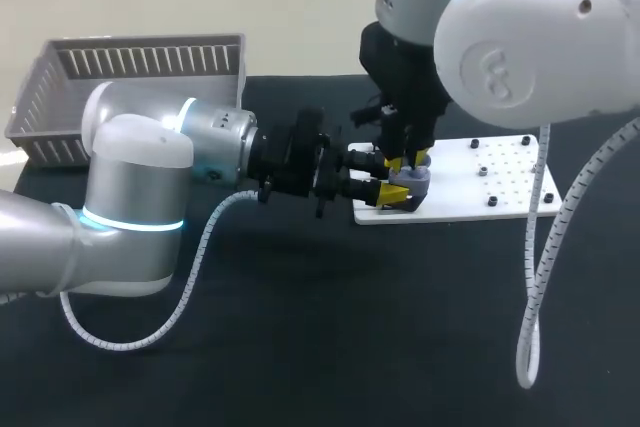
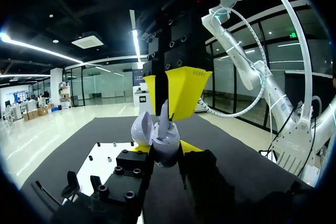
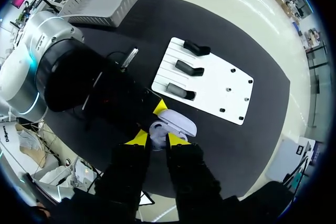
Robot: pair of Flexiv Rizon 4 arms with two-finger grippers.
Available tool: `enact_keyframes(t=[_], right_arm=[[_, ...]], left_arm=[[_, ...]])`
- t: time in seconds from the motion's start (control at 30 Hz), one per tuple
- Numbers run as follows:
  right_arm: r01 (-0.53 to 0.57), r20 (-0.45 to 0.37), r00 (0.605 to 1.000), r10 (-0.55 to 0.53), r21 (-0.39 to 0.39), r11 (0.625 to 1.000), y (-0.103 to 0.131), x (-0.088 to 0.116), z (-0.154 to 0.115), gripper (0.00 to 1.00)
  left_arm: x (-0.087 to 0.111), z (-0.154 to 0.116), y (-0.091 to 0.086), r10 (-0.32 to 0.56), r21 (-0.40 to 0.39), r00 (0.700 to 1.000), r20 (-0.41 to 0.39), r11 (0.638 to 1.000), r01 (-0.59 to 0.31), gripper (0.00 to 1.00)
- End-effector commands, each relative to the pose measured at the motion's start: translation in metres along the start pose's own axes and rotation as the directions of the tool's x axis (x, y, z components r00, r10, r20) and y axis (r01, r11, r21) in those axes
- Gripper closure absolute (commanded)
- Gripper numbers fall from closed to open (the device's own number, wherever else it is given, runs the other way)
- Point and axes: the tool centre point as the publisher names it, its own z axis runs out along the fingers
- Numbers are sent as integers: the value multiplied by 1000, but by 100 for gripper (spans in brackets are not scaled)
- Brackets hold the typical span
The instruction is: Pick up each earbud case from the left stands, insert the matching earbuds, close the lid, and place the case in the box.
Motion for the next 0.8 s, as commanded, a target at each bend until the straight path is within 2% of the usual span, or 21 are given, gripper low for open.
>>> enact_keyframes(t=[0.03, 0.8], right_arm=[[-3, -1, 1000, 3, -3, 1000, -1, 0, 1, 100], [4, -25, 1000, -4, -9, 1000, -1, -4, 11, 100]], left_arm=[[0, 0, -1, 0, -3, 1000, -2, 1000, 0, 100], [0, 0, -1, 0, -3, 1000, -2, 1000, 0, 100]])
